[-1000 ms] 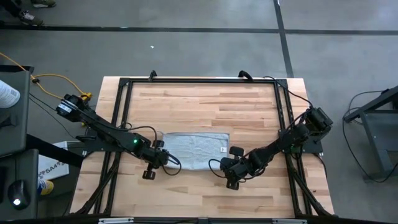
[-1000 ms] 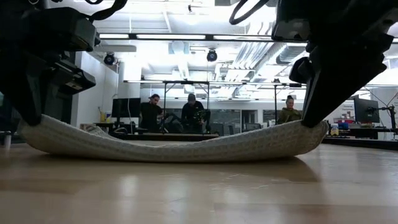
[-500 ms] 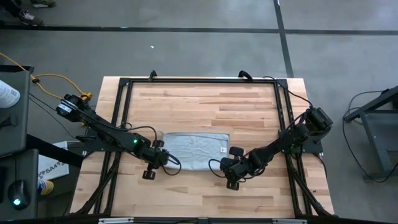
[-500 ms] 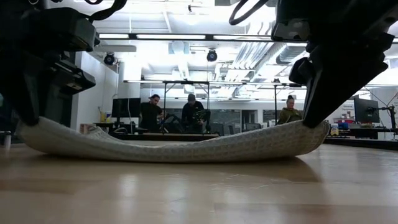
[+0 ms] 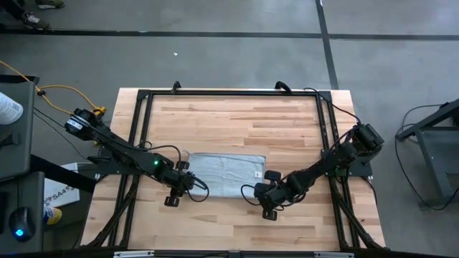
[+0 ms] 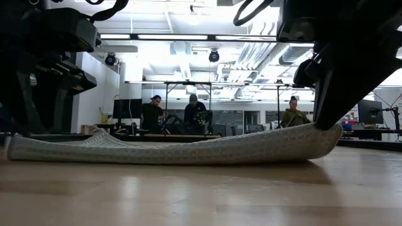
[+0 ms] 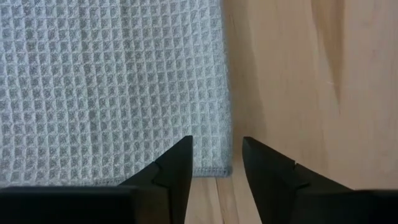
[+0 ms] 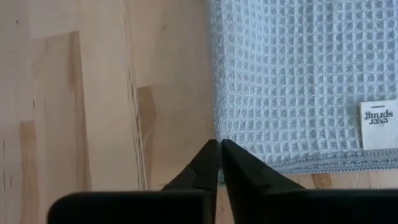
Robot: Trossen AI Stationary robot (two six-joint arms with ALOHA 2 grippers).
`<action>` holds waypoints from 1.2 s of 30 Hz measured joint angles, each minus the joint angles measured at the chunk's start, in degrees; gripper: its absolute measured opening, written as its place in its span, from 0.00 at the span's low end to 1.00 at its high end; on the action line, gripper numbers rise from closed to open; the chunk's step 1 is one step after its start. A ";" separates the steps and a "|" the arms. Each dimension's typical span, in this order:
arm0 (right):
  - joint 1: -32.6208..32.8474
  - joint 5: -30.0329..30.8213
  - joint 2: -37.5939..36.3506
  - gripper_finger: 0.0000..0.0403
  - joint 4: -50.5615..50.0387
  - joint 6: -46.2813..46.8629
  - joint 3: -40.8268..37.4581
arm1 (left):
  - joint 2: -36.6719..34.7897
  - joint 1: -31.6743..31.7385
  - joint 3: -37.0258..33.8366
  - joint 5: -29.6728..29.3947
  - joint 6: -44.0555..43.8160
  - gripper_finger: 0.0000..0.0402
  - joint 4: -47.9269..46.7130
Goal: Fold microfiber towels
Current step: Fold the gray towel
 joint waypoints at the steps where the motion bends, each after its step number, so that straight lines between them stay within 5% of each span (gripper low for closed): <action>1: 0.00 0.02 0.00 0.06 0.00 0.00 0.00 | 0.00 0.00 0.00 -0.01 0.00 0.35 0.01; 18: -0.38 3.22 0.00 0.41 0.04 0.71 0.00 | -0.02 0.00 0.00 -1.75 -1.07 0.35 -0.77; 27: -4.44 5.05 0.00 0.41 -0.01 10.11 0.00 | -0.02 0.02 0.00 -14.31 -1.18 0.35 -7.00; 36: -8.38 4.47 0.00 0.36 0.37 16.94 0.00 | -0.02 0.02 0.02 -14.35 2.33 0.35 -6.88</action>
